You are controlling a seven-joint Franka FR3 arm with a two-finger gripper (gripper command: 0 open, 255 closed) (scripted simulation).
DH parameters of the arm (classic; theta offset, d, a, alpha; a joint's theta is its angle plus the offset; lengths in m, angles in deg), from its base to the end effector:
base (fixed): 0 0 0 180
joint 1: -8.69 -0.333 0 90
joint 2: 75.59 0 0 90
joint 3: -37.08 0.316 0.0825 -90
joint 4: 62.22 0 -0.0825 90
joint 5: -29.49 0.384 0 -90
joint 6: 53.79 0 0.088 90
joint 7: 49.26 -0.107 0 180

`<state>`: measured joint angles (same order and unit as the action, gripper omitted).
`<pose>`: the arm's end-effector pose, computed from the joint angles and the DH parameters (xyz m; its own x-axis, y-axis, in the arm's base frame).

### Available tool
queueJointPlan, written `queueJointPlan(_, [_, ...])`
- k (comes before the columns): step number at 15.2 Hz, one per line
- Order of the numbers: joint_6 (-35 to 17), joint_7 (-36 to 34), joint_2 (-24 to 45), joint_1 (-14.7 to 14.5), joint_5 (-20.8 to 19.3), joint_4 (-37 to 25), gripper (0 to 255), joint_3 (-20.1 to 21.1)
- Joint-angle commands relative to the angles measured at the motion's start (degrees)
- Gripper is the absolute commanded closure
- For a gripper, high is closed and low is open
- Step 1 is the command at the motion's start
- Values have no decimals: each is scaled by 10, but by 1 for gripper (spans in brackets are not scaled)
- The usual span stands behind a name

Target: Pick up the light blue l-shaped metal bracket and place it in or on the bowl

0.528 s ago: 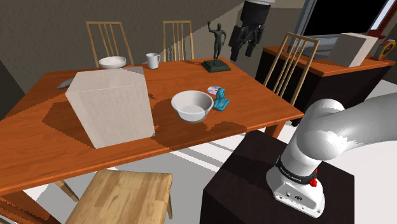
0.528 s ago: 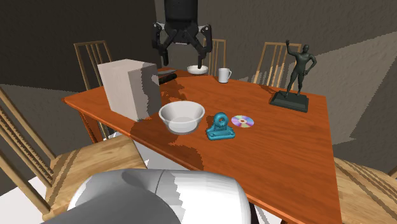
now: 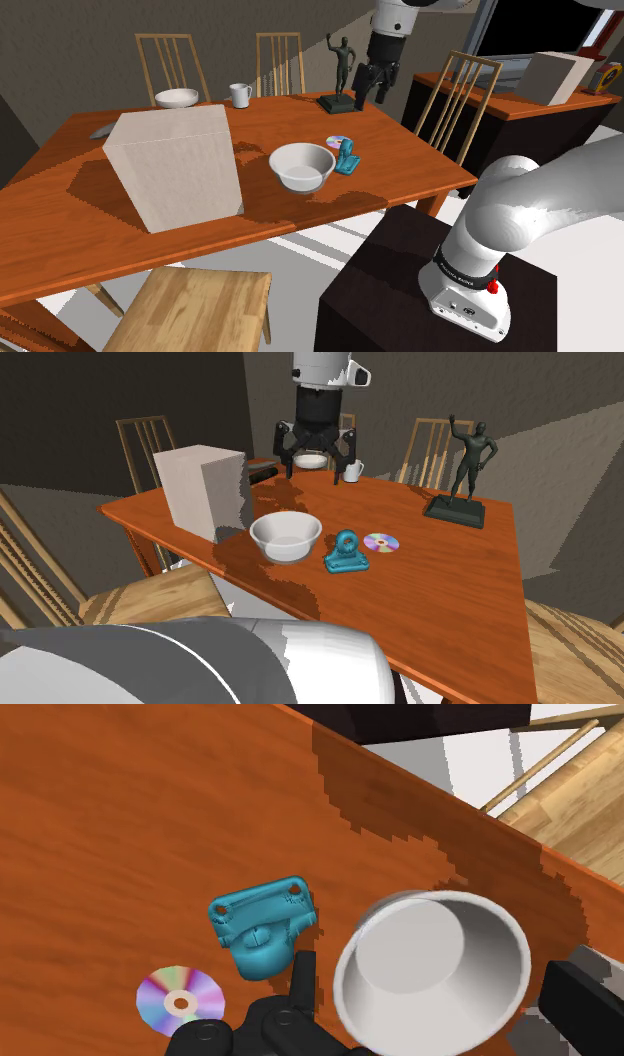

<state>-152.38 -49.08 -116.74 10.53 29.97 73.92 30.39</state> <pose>0.3347 -0.0581 0.5710 0.9907 -0.1224 0.0594 -0.1171 -0.9895 -0.0848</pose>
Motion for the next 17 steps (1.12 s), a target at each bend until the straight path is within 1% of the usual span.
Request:
queueJointPlan(1, [-28,19,29,1,-1,6,0,-18])
queueJointPlan(8, [-121,95,150,1,12,5,0,-84])
queueJointPlan(12, [-167,145,233,-3,36,-12,0,-120])
queueJointPlan(15, [-194,188,302,-6,64,-33,0,-143])
queueJointPlan(17, [-204,193,310,-6,69,-30,0,-144])
